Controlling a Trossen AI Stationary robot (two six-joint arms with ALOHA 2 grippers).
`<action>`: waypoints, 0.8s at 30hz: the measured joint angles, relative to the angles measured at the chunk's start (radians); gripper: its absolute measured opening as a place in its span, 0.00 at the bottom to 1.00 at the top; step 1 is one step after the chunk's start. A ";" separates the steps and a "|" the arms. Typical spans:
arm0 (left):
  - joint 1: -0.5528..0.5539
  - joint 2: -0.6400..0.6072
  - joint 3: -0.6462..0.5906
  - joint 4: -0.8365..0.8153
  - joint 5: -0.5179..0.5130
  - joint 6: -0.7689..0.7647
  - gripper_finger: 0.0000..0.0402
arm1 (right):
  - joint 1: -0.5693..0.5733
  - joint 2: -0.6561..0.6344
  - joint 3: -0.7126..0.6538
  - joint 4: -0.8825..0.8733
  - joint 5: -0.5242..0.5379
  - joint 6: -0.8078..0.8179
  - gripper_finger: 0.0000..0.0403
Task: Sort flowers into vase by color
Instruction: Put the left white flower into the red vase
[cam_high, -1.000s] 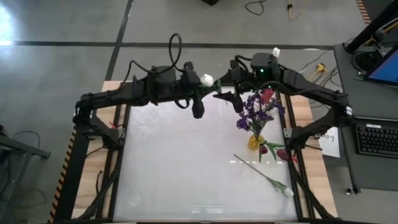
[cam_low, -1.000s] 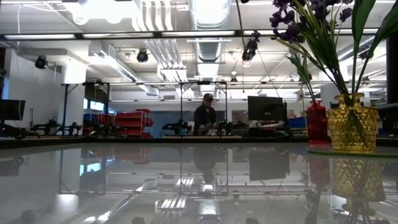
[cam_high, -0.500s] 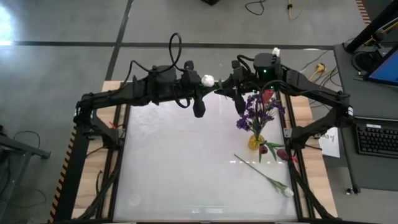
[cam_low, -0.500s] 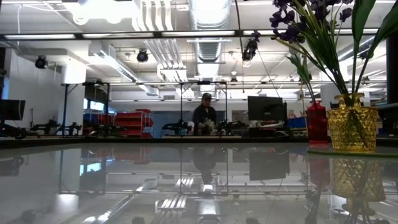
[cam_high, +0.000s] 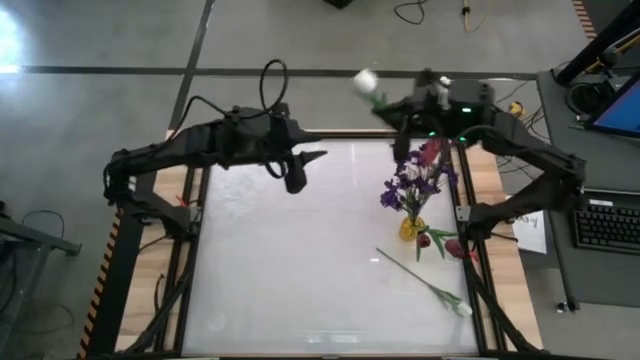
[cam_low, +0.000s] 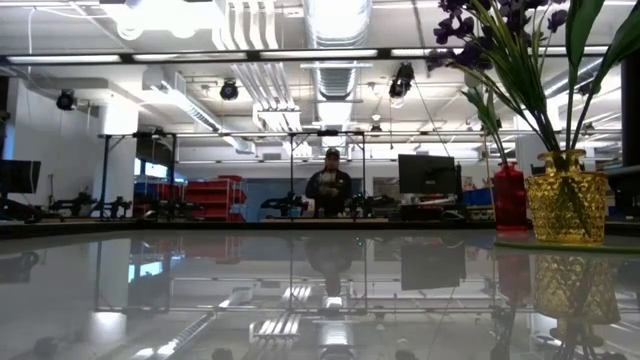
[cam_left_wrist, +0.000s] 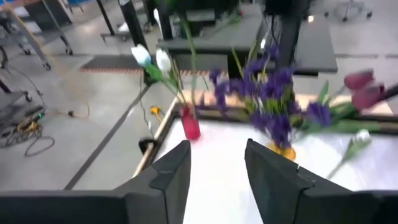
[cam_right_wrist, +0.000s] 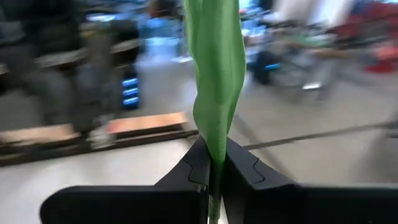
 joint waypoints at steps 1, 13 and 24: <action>-0.005 -0.011 -0.014 -0.011 -0.003 -0.004 0.35 | 0.000 -0.029 -0.010 0.002 0.054 -0.010 0.03; -0.017 -0.097 -0.225 0.125 -0.022 0.005 0.36 | 0.000 -0.383 -0.353 0.257 0.589 -0.119 0.03; -0.017 -0.095 -0.249 0.169 -0.020 0.007 0.36 | -0.018 -0.448 -0.665 0.529 0.952 -0.136 0.03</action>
